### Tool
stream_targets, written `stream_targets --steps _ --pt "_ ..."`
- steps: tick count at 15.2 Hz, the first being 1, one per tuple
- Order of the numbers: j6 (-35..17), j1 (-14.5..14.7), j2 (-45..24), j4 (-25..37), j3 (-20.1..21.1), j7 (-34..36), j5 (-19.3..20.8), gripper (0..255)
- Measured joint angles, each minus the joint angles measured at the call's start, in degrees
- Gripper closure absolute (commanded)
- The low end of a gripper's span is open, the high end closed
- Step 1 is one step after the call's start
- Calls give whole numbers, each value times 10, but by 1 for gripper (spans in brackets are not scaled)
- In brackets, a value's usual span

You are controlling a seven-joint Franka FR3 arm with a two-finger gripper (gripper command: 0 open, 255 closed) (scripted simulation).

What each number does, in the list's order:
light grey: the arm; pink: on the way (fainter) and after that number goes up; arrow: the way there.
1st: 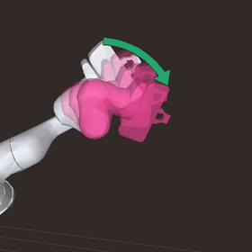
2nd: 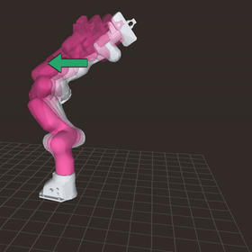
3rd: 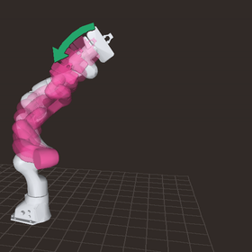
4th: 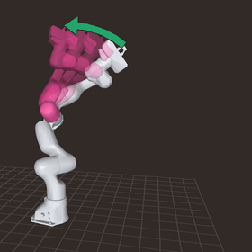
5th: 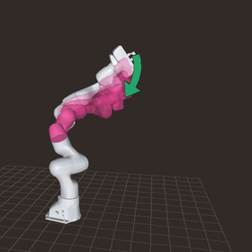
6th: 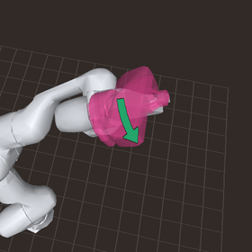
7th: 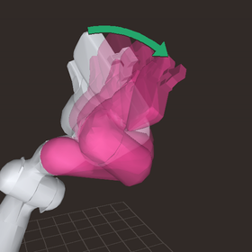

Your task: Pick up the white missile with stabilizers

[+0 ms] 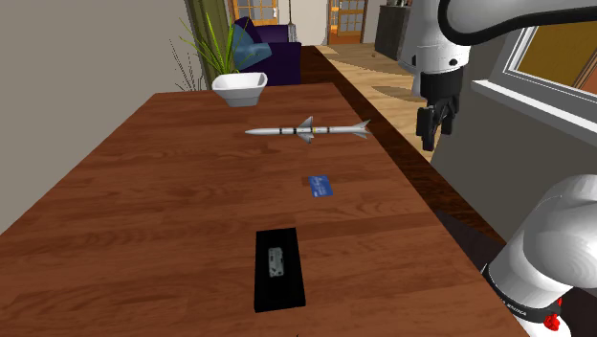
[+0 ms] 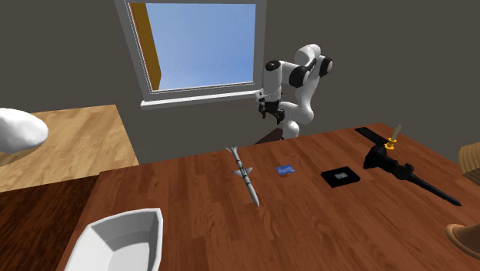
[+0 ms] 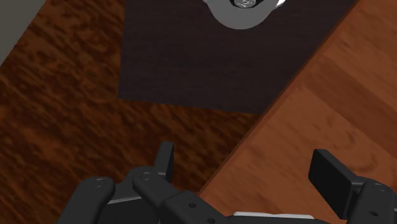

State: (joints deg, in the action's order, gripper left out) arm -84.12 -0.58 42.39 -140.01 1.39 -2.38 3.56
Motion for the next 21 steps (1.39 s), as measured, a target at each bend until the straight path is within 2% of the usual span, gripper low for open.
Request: stream_targets --steps 2,6,14,21 --pt "-8 0 -6 1 1 4 -4 0" --pt "-64 3 -57 17 4 25 -31 0" --pt "-188 12 -196 84 16 68 -90 0" --pt "-262 17 -318 182 19 92 -133 0"
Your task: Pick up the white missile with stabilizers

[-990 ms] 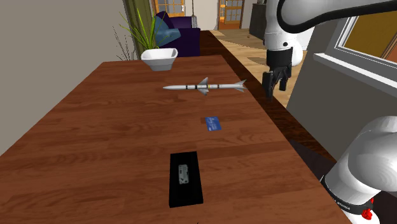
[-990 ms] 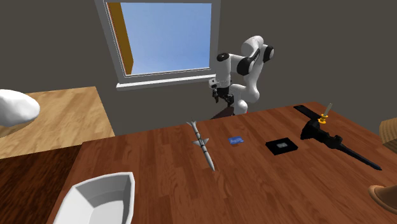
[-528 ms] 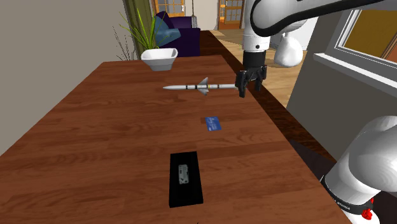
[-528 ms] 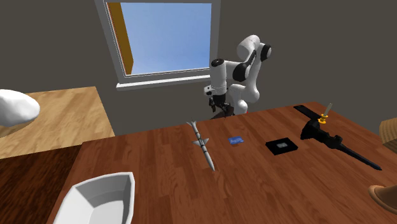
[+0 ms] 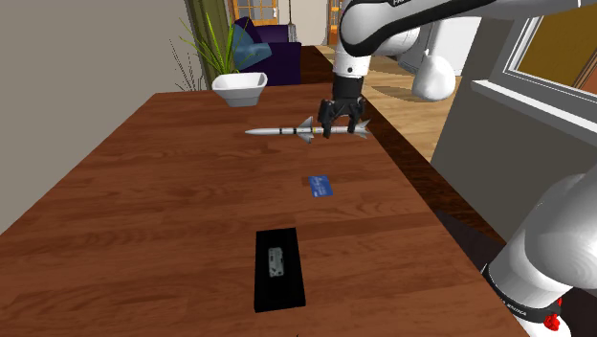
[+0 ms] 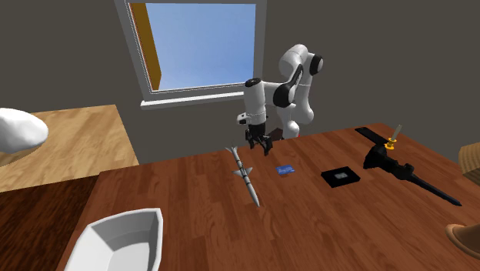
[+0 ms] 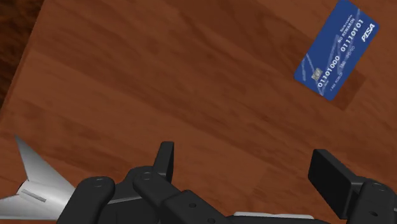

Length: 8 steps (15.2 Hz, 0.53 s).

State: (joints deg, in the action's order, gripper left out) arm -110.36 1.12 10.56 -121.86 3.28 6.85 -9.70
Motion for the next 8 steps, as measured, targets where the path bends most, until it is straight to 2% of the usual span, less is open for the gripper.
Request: stream_targets --steps 6,8 --pt "-47 4 -103 100 3 18 -33 0" --pt "-61 5 -115 103 4 19 -37 0"
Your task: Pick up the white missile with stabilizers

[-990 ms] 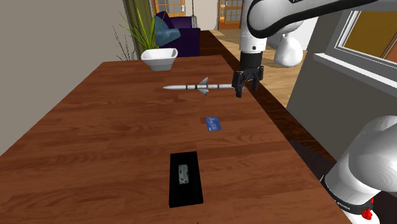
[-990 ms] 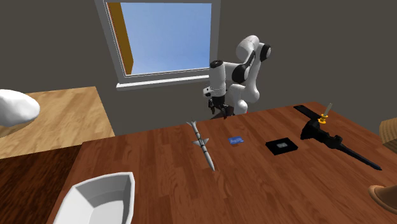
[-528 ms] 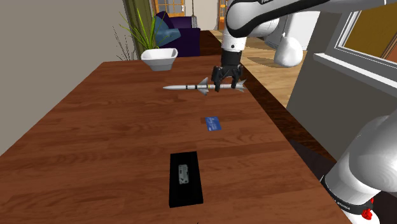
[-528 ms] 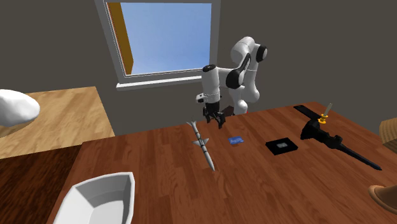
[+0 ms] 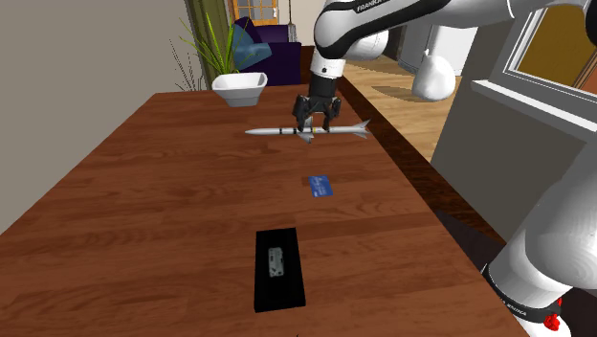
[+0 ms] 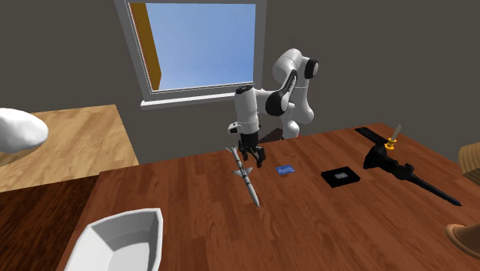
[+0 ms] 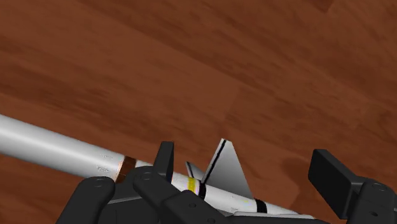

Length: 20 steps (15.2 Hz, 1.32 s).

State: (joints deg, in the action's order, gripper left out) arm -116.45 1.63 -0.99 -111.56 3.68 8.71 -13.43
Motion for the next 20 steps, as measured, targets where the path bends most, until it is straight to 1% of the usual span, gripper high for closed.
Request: stream_targets --steps 6,7,17,20 --pt "-42 1 -16 -25 1 -8 -5 0" --pt "-45 1 -17 -27 1 -8 -6 255" --pt "-48 1 -16 -29 2 -10 -7 255" --pt "-32 1 -12 -19 1 -6 -4 255"
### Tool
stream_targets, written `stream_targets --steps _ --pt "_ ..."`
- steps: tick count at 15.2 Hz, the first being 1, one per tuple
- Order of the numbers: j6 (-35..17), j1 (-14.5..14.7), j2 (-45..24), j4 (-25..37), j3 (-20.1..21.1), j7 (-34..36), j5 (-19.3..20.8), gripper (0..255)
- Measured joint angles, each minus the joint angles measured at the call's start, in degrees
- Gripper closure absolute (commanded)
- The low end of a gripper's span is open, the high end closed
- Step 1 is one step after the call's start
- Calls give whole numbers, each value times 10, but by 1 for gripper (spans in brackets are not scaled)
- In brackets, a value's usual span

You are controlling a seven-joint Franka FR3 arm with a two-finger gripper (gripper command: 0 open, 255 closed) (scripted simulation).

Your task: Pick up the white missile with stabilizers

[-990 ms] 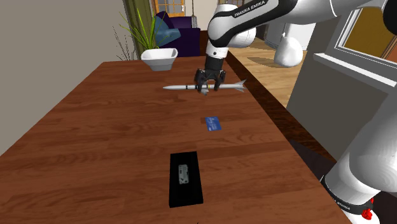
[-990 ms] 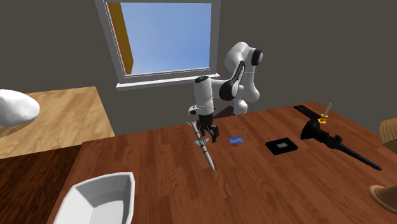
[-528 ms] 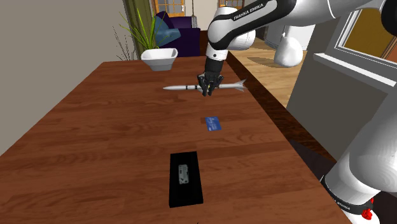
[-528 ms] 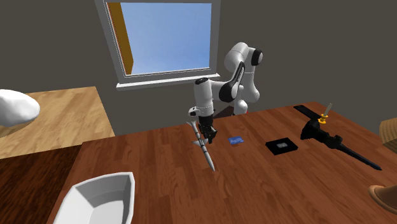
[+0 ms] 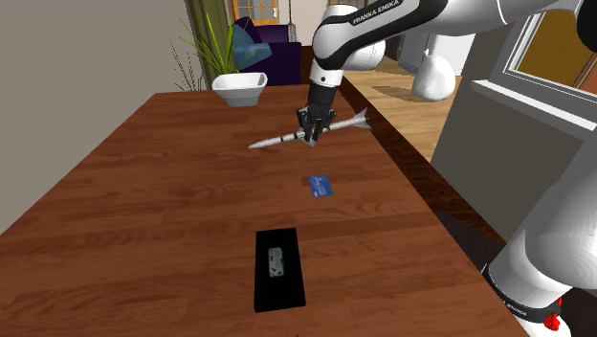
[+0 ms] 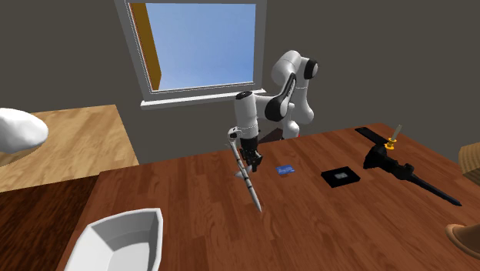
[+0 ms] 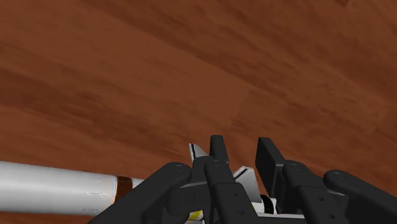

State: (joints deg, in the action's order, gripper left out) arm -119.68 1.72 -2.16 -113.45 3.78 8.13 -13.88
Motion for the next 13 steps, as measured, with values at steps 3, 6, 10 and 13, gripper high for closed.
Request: stream_targets --steps 3,6,10,13 --pt "18 0 5 13 0 4 2 255" --pt "39 -1 11 29 -1 9 4 255" --pt "71 -2 16 56 -2 15 7 255" --pt "90 -2 19 73 -2 19 8 255"
